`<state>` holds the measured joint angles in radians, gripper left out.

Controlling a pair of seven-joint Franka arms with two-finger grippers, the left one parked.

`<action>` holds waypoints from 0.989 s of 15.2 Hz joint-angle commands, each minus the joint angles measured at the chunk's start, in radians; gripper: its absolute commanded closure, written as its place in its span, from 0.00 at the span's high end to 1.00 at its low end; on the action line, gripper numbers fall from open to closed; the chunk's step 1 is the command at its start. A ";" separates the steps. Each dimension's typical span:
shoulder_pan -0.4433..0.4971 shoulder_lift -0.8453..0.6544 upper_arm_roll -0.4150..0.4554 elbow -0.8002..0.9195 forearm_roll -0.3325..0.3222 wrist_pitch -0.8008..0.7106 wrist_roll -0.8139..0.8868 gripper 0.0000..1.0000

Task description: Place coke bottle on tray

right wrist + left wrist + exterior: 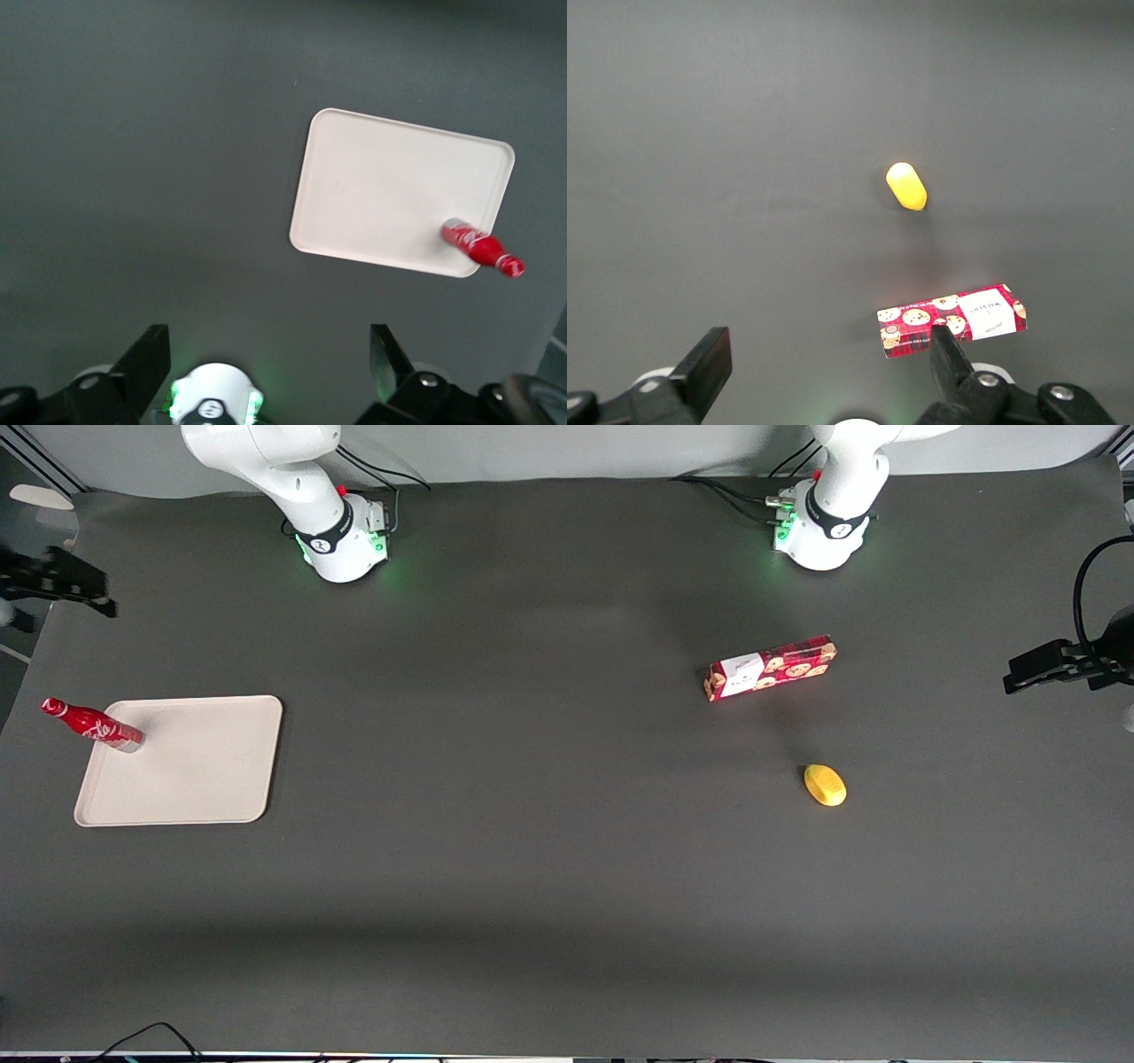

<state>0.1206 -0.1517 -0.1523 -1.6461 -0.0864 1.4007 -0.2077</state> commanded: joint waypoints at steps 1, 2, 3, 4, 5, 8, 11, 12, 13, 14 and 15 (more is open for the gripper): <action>-0.007 0.018 0.102 -0.024 0.037 0.006 0.224 1.00; -0.007 0.018 0.112 -0.044 0.056 0.036 0.249 1.00; -0.003 0.017 0.120 -0.076 0.063 0.076 0.267 1.00; -0.002 0.017 0.141 -0.099 0.063 0.110 0.290 1.00; -0.004 0.018 0.163 -0.122 0.063 0.138 0.332 1.00; -0.006 0.018 0.189 -0.139 0.062 0.161 0.350 1.00; -0.004 0.026 0.189 -0.139 0.063 0.173 0.352 1.00; -0.007 0.026 0.189 -0.139 0.063 0.178 0.350 1.00; -0.012 0.026 0.186 -0.136 0.063 0.178 0.347 1.00; -0.015 0.026 0.172 -0.136 0.063 0.179 0.337 1.00; -0.025 0.026 0.159 -0.138 0.062 0.181 0.334 1.00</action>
<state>0.1158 -0.1185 0.0311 -1.7785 -0.0375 1.5687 0.1218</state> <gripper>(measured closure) 0.000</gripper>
